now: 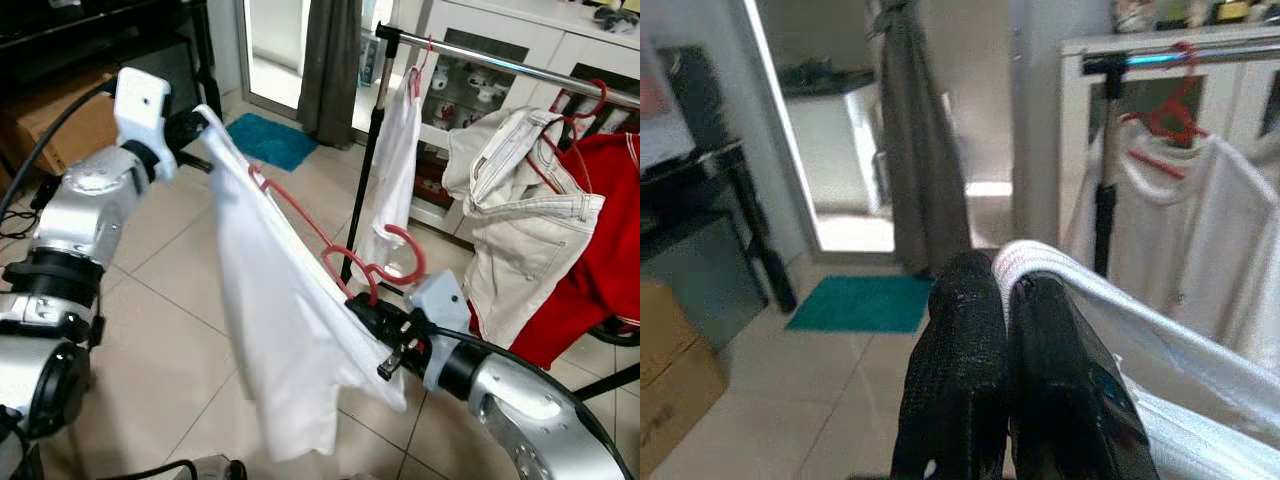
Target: Hang hanger
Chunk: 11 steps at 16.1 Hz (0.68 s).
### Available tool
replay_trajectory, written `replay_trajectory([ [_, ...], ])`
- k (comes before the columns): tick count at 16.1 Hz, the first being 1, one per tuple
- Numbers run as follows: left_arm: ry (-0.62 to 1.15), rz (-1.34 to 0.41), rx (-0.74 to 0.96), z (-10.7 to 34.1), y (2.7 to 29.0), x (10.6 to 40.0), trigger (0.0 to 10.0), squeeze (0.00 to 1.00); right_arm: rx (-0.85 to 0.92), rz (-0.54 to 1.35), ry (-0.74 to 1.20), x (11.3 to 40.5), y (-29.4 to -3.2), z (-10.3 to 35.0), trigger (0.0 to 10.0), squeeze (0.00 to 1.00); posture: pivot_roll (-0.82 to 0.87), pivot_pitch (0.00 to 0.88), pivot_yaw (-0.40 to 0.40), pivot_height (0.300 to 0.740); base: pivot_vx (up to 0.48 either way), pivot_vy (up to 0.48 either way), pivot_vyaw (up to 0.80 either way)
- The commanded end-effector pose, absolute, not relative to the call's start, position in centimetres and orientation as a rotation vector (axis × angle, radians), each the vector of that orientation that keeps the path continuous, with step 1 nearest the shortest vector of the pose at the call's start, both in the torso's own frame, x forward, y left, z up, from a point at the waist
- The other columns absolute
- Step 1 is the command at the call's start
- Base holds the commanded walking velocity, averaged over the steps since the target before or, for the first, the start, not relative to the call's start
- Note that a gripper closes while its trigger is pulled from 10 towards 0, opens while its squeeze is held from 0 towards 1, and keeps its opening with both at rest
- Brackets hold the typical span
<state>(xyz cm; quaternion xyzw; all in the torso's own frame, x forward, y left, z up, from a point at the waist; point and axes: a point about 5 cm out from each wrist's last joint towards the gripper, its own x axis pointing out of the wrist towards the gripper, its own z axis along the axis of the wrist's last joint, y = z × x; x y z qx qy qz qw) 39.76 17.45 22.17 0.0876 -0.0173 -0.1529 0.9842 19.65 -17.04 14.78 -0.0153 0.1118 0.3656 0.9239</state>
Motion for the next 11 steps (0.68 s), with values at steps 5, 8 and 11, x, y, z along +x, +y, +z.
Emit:
replay_trajectory([
  [5, -0.047, -0.335, 0.097, 21.3, 17.7, 39.3, 0.0, 0.00, 0.095, 0.505, 0.181, 20.9, -18.9, 14.7, 0.0, 0.00, -0.04, 0.000, -0.026, 0.740, 0.000, 0.000, 0.00],
  [8, 0.019, -0.849, 0.048, 18.3, 10.0, 34.9, 0.0, 0.00, 0.340, 0.189, 0.089, 24.3, -17.9, 14.7, 0.0, 0.00, -0.02, 0.007, -0.029, 0.740, 0.000, 0.000, 0.00],
  [11, 0.063, -1.123, 0.021, 17.6, 7.4, 31.1, 0.0, 0.00, 0.509, -0.035, 0.051, 26.3, -18.4, 14.3, 0.0, 0.00, -0.02, 0.009, -0.022, 0.740, 0.000, 0.000, 0.00],
])
